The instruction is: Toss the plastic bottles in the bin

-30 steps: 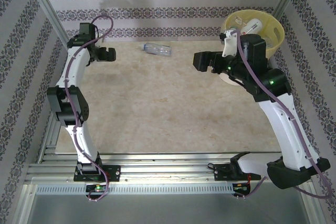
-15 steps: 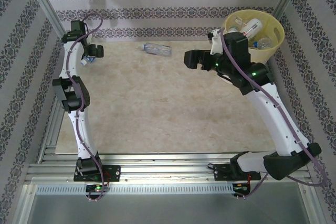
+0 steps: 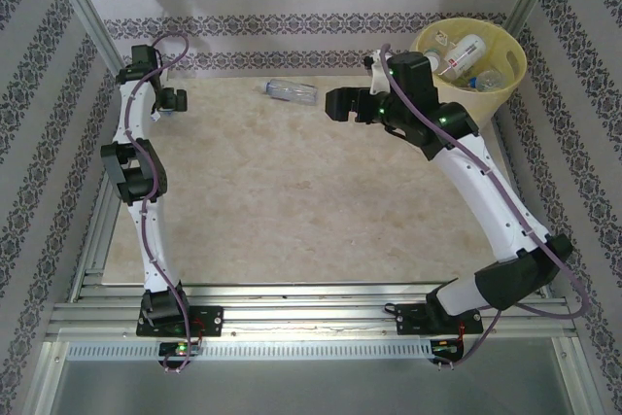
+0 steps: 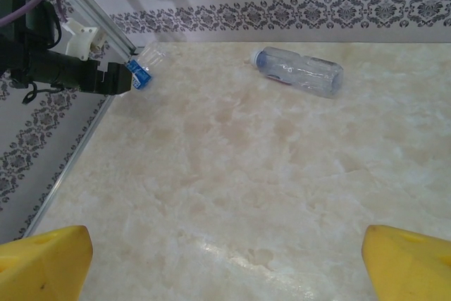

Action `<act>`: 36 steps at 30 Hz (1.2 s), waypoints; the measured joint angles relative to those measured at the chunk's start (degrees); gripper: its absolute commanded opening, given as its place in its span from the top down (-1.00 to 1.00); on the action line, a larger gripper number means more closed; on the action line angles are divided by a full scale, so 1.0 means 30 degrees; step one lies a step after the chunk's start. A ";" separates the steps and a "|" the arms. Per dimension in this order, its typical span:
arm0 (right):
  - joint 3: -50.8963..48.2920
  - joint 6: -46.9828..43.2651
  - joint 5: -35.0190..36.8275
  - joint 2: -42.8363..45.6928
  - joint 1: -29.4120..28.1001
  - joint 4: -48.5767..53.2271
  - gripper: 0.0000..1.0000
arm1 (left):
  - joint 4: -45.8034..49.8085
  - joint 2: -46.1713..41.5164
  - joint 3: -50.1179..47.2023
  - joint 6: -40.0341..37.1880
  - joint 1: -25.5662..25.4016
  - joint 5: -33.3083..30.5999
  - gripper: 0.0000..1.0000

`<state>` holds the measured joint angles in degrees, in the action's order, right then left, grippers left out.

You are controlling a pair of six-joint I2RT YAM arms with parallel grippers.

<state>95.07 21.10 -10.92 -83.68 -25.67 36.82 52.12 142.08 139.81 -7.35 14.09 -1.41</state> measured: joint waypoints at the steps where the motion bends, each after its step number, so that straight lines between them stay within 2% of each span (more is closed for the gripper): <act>1: 0.0138 0.0000 -0.0044 -0.0109 0.0000 0.0007 -0.95 | -0.0182 0.0189 0.0087 -0.0044 0.0022 -0.0138 -1.00; 14: 0.1566 0.0073 -0.0379 -0.1348 0.0000 0.0007 -0.96 | -0.2127 0.2011 0.0780 -0.0204 0.0721 -0.0015 -1.00; 22: 0.2659 0.0080 -0.0393 -0.2397 -0.0364 0.0066 -0.95 | -0.2703 0.2674 0.1224 -0.0189 0.0758 0.1341 -1.00; 32: 0.3803 0.0066 -0.0474 -0.3242 -0.0787 0.0066 -0.95 | -0.3162 0.3694 0.1370 -0.0117 0.0809 0.1974 -1.00; 36: 0.3942 0.0058 -0.0474 -0.3351 -0.0780 0.0073 -0.96 | -0.3359 0.3738 0.1377 -0.0029 0.0831 0.2149 -0.77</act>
<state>106.89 21.28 -12.34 -93.73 -28.01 37.04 42.04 153.29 143.94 -7.44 16.58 5.04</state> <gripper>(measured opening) 0.977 0.948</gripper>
